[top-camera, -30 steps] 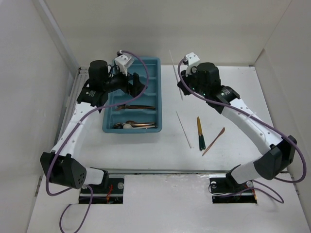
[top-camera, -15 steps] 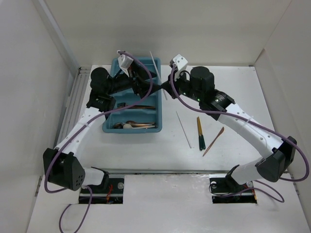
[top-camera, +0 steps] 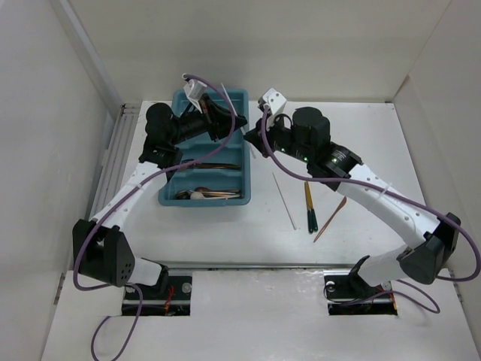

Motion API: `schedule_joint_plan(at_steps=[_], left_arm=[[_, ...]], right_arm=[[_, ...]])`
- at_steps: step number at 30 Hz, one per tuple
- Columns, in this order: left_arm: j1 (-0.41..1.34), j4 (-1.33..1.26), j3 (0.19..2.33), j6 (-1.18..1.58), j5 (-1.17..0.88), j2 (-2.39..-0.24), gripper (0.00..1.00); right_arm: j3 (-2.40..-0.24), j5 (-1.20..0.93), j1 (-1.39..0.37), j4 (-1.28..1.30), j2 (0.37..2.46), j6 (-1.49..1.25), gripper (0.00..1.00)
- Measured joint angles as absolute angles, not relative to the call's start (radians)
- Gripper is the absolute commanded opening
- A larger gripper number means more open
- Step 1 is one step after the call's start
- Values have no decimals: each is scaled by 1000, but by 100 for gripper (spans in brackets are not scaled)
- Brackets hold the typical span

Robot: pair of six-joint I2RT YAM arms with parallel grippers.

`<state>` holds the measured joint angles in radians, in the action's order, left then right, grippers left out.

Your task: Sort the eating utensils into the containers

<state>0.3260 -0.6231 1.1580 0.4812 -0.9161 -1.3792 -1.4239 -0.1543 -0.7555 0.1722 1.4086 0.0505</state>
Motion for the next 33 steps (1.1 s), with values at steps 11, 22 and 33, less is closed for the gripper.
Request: schedule_joint_plan(at_steps=[11, 22, 33], left_arm=[[337, -423, 1224, 220, -701, -1399, 0], [262, -302, 1386, -657, -297, -1758, 0], [254, -118, 1519, -953, -241, -2022, 23]], right_arm=[[-1424, -111, -755, 165, 1451, 59, 77], [-1397, -71, -581, 187, 1399, 84, 83], [-1391, -62, -485, 294, 1393, 140, 83]])
